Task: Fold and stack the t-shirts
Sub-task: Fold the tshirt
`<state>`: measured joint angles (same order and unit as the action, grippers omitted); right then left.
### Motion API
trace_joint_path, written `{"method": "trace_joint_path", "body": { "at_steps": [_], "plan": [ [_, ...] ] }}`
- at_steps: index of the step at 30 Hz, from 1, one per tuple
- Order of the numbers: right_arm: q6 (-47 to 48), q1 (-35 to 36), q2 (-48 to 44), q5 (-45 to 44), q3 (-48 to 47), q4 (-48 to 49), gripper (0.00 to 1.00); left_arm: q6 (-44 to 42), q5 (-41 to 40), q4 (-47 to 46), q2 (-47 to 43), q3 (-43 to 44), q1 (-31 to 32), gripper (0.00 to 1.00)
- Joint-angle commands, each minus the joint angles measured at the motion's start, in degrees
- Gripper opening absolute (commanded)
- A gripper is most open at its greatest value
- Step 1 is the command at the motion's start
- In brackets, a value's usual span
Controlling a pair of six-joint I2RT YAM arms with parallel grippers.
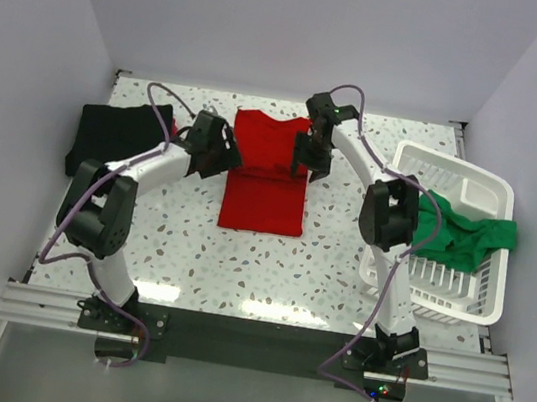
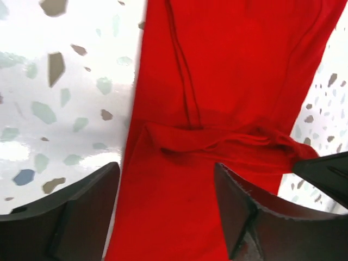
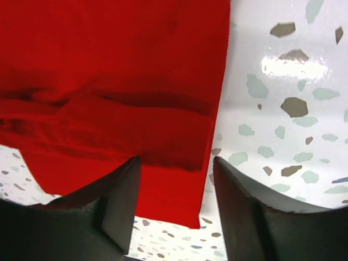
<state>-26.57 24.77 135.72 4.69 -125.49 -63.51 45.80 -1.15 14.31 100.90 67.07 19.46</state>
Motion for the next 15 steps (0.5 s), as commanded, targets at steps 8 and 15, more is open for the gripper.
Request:
{"method": "trace_joint_path", "body": {
  "at_steps": [8,15],
  "plan": [
    [1.2,-0.3,-9.8,6.1,2.5,3.7,0.65,-2.5,-4.8,-5.4,-15.5,-7.5,0.6,0.78],
    [0.1,0.9,-16.1,8.9,14.1,6.6,0.65,-1.8,-0.8,-5.8,-18.4,-16.6,3.0,0.77]
  ]
}}
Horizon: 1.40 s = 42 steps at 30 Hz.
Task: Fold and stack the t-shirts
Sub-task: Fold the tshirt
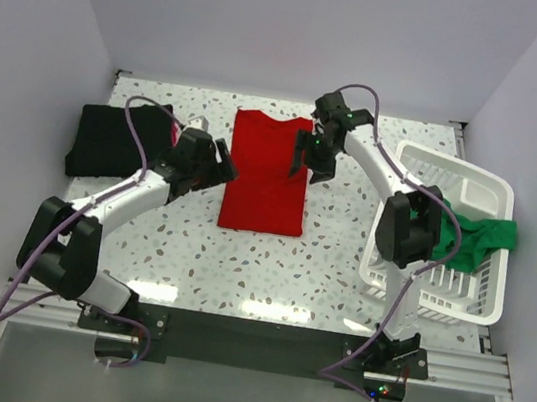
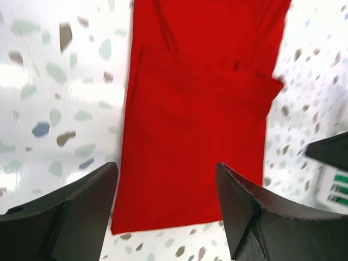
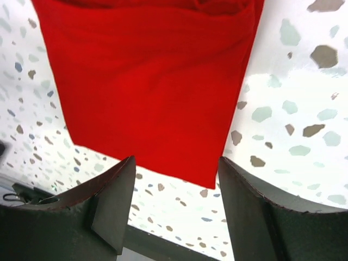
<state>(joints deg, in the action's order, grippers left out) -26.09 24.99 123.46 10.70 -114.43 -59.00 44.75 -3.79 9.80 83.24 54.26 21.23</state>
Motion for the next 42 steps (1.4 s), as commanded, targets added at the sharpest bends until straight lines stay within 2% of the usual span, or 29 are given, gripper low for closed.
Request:
{"method": "trace_joint_path", "body": {
  "at_steps": [1,4,8,12,19,42],
  "plan": [
    [-0.5,1.1,-5.1,2.9,6.0,2.2,0.65,-0.8,2.1,-1.3,-1.1,-4.7,1.7,0.77],
    [-0.6,1.5,-8.9,3.4,14.7,4.9,0.64,-1.0,2.2,-0.8,-2.6,-7.7,2.8,0.73],
    [-1.5,1.7,-13.5,5.2,26.3,9.5,0.55,-0.6,2.7,-0.4,-4.9,-11.5,3.4,0.68],
    [-2.2,1.9,-15.9,6.5,31.6,12.0,0.48,-0.2,2.7,0.1,-6.6,-13.9,3.6,0.66],
    [-2.6,2.3,-15.1,5.5,34.8,13.7,0.39,0.4,2.3,0.4,-9.0,-16.4,3.5,0.66],
    [-1.6,3.3,-9.0,1.0,36.6,15.0,0.30,-1.2,1.7,1.2,-8.3,-16.3,3.5,0.65]
  ]
}}
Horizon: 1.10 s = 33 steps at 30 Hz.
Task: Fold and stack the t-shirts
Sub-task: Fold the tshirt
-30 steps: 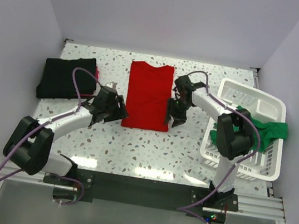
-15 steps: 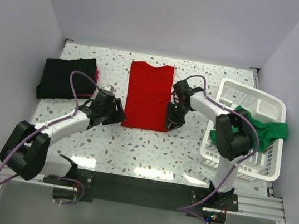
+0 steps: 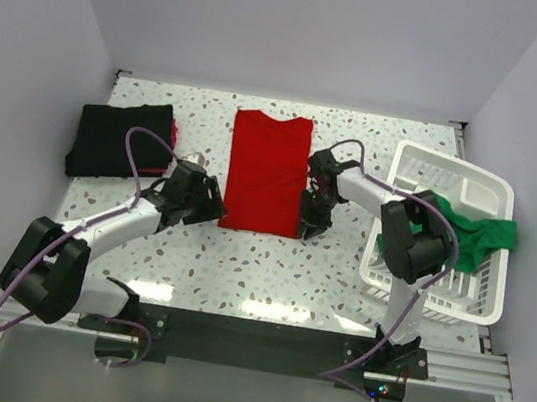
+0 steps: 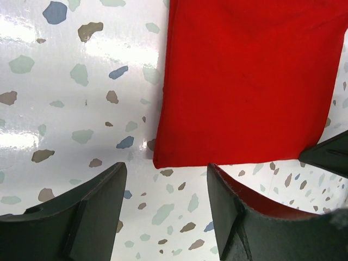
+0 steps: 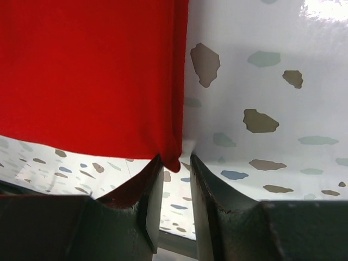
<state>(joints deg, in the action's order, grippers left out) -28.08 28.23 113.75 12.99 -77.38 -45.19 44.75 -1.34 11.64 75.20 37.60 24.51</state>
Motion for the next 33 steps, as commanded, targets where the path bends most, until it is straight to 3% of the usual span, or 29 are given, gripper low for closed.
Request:
{"method": "trace_joint_path", "body": {
  "at_steps": [1,8,13,33],
  "plan": [
    [0.5,0.2,0.8,-1.1,-0.5,1.3,0.29,-1.2,-0.8,-0.7,-0.1,0.5,0.2,0.65],
    [1.2,0.2,1.8,-0.3,-0.4,1.4,0.16,-1.6,-0.6,0.3,3.0,1.4,0.2,0.63],
    [1.4,0.2,1.6,-0.3,-0.3,1.2,0.06,-1.7,1.1,-1.2,6.5,2.3,0.4,0.57],
    [1.3,0.7,2.1,-0.4,-2.1,0.3,0.00,-0.5,5.5,-1.3,12.0,1.9,2.1,0.30]
  ]
}}
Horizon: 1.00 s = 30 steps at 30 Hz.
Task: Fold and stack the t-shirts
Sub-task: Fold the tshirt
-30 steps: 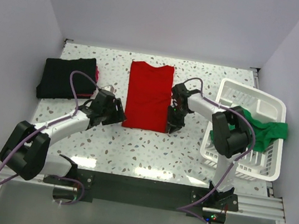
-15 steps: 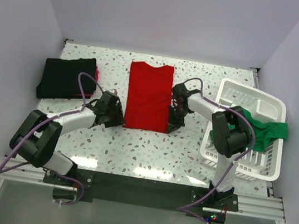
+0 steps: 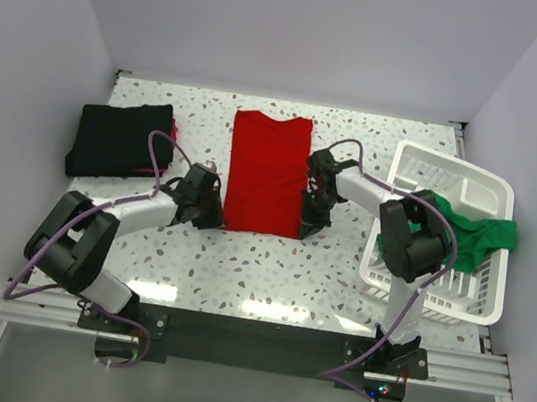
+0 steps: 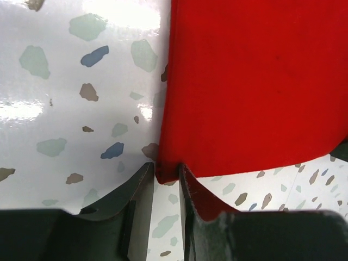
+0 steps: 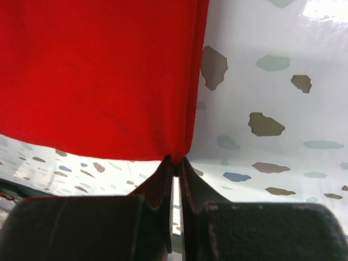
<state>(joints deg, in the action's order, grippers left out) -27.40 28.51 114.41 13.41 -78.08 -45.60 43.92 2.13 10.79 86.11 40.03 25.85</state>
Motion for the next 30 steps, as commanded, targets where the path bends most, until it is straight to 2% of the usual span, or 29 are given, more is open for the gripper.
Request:
{"method": "trace_joint_path", "body": {
  "at_steps": [1,5,6,9,13,20,30],
  "plan": [
    [0.5,0.5,1.4,-0.8,-1.4,0.7,0.00,0.4,2.1,-0.4,1.3,-0.5,1.0,0.29],
    [0.6,0.5,1.4,-1.0,-1.6,0.8,0.00,0.4,3.3,-0.9,2.7,-0.6,1.2,0.20],
    [0.6,0.5,1.4,-1.1,-1.8,0.7,0.00,0.4,4.0,-1.1,3.3,-0.7,1.2,0.11],
    [1.1,0.6,0.9,-2.3,-2.4,-0.9,0.00,-0.6,3.3,0.5,3.5,-0.7,1.2,0.00],
    [1.6,0.6,-0.1,-5.3,-2.8,-3.4,0.00,-2.3,-1.9,3.6,1.4,0.0,1.2,0.00],
    [1.6,0.5,-2.5,-6.1,-2.3,-5.1,0.00,-3.6,-4.1,5.6,-1.3,-0.1,1.2,0.00],
    [0.7,1.5,-6.0,-4.6,-0.5,-5.6,0.00,-3.3,-2.4,6.8,-5.4,-0.8,1.9,0.00]
  ]
}}
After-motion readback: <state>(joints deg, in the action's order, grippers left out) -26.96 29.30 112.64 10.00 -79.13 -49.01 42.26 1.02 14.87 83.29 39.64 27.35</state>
